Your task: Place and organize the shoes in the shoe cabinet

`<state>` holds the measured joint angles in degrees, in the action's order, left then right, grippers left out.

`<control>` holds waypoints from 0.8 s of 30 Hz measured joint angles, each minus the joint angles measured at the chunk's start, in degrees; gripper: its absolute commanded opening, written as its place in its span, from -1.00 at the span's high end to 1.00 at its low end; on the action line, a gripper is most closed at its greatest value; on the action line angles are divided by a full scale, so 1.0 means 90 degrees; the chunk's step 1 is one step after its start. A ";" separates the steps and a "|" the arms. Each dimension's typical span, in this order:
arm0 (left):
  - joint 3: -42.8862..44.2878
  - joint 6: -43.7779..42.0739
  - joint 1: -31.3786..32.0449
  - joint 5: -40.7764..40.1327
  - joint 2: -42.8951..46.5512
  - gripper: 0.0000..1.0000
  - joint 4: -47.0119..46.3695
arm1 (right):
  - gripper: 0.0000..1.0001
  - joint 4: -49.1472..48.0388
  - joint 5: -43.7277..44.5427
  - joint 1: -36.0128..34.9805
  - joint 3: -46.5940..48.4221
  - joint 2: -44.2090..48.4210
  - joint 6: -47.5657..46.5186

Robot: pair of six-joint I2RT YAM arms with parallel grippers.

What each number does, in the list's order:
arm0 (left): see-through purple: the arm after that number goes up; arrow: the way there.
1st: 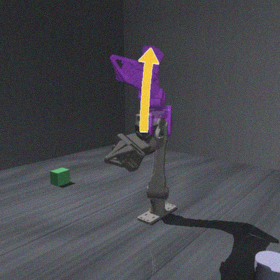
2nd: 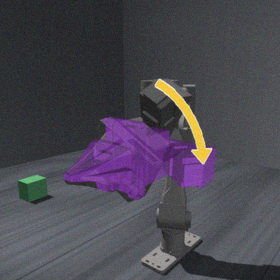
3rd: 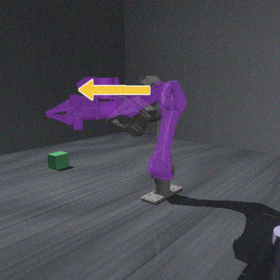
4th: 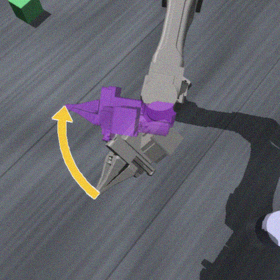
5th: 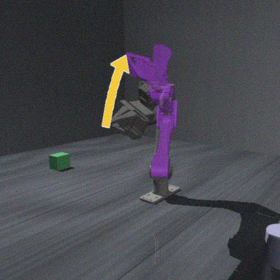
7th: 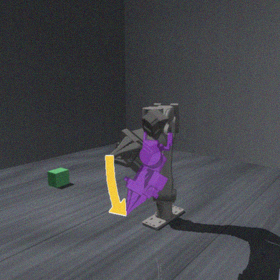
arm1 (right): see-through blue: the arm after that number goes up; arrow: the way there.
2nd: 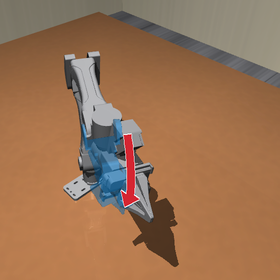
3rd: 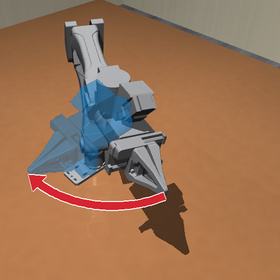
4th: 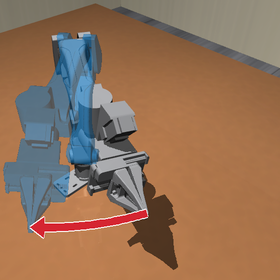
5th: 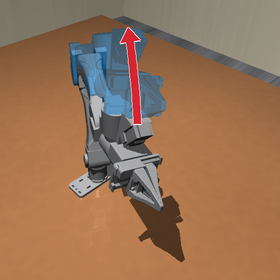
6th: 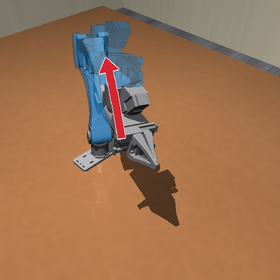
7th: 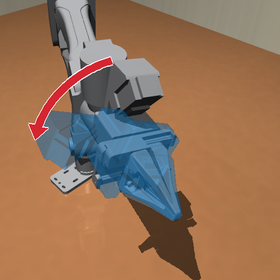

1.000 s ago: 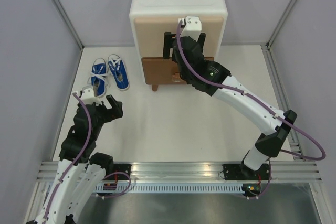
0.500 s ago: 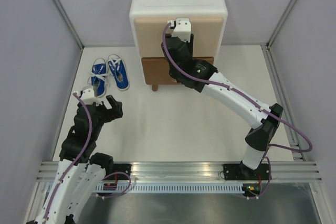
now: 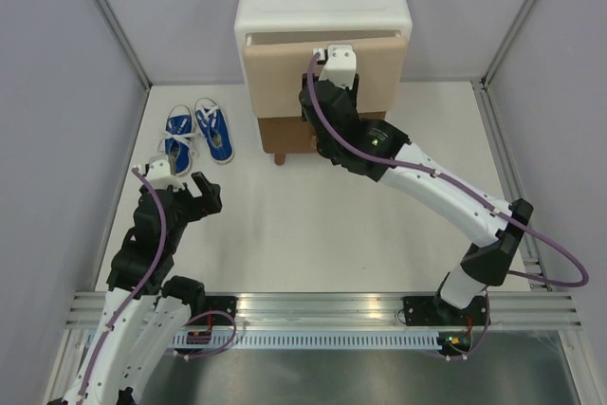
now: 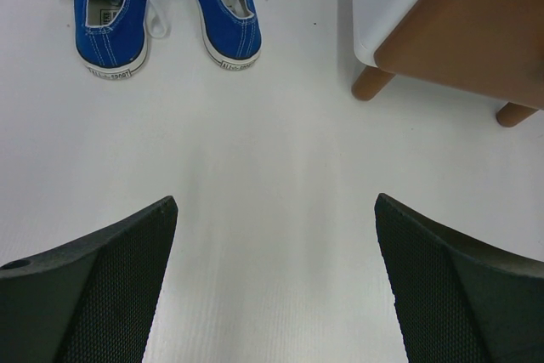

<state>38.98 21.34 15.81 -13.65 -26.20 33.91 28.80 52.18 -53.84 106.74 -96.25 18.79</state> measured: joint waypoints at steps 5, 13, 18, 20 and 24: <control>0.0000 -0.0002 0.0000 -0.0032 -0.0005 -0.99 -0.0005 | 0.77 0.0614 0.0248 -0.0534 -0.0255 0.0563 0.0374; 0.0000 0.0000 -0.0010 -0.0129 -0.0005 -1.00 -0.0017 | 0.78 0.1324 0.0797 -0.1443 -0.0906 0.1384 0.0996; 0.0000 -0.0002 -0.0012 -0.0146 -0.0017 -1.00 -0.0019 | 0.78 0.1802 0.1226 -0.2035 -0.1098 0.1532 0.1576; 0.0000 -0.0002 -0.0012 -0.0146 -0.0032 -0.99 -0.0019 | 0.78 0.1989 0.1358 -0.2293 -0.1098 0.1532 0.1829; 0.0000 -0.0002 -0.0034 -0.0146 -0.0053 -1.00 -0.0019 | 0.77 0.2579 0.1576 -0.2866 -0.1098 0.1532 0.2443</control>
<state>38.98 21.32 15.51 -14.96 -26.68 33.74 52.01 66.37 -79.64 96.86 -82.46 40.77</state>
